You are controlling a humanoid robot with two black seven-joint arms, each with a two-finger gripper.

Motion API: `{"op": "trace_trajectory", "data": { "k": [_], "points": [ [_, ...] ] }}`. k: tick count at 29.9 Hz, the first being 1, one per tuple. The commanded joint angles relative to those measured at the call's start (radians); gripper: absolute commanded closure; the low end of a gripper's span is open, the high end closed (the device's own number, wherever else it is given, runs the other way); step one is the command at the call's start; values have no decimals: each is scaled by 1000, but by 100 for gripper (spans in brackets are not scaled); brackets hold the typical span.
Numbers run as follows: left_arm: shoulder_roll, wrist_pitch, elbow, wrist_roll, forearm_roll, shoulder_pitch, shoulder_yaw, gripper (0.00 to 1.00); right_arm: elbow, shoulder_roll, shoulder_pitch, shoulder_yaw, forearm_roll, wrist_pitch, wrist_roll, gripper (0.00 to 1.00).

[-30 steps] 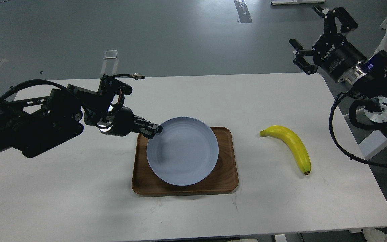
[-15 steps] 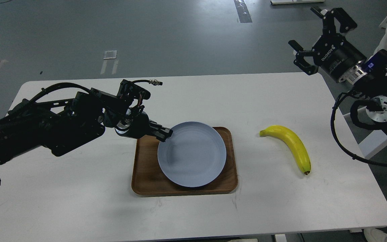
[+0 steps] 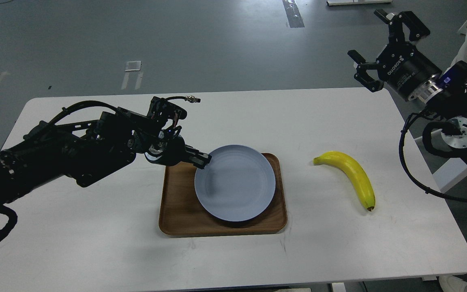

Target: Place banana on plate with both arms

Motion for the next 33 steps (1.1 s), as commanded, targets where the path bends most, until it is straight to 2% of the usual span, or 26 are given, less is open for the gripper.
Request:
{"op": "trace_trajectory", "data": {
  "k": [1, 9, 10, 11, 13, 14, 16, 17, 18, 21, 25, 31, 33],
  "points": [
    [0, 0, -1, 0, -1, -1, -2, 100, 0, -1, 0, 0, 0, 0, 0, 0],
    [-3, 0, -12, -2, -4, -3, -2, 100, 0, -12, 0, -2, 1, 0, 0, 0],
    [-3, 0, -12, 0, -4, -1, -2, 96, 0, -12, 0, -2, 1, 0, 0, 0],
    [-3, 0, -12, 0, -4, -1, -3, 89, 0, -12, 0, -2, 1, 0, 0, 0],
    [-11, 0, -12, 0, -6, -1, -3, 58, 2, -17, -2, -2, 1, 0, 0, 0],
    [-14, 0, -12, 0, -6, -1, -3, 53, 2, -18, -2, -2, 0, 0, 0, 0],
    [-15, 0, -11, 0, -17, 0, -2, 37, 2, -21, -2, -2, 1, 1, 0, 0],
    [-15, 0, -11, 0, -17, 0, -2, 37, 2, -21, -2, -2, 1, 1, 0, 0],
    [-15, 0, -11, 0, -17, 0, -2, 26, 2, -21, -2, -2, 1, 0, 2, 0],
    [-14, 0, -11, 0, -44, -3, -8, 8, 3, -27, -3, -2, 1, 1, 0, 0],
    [1, 0, -11, 0, -151, -16, -18, 3, 6, -37, -2, -2, 1, 3, 0, 0],
    [116, 0, -4, -2, -588, -72, -74, 2, 29, -104, 3, -15, -5, 9, -2, 0],
    [176, 0, -1, -9, -796, -64, -139, 2, 61, -155, 10, -38, -61, 11, -3, 0]
  ]
}}
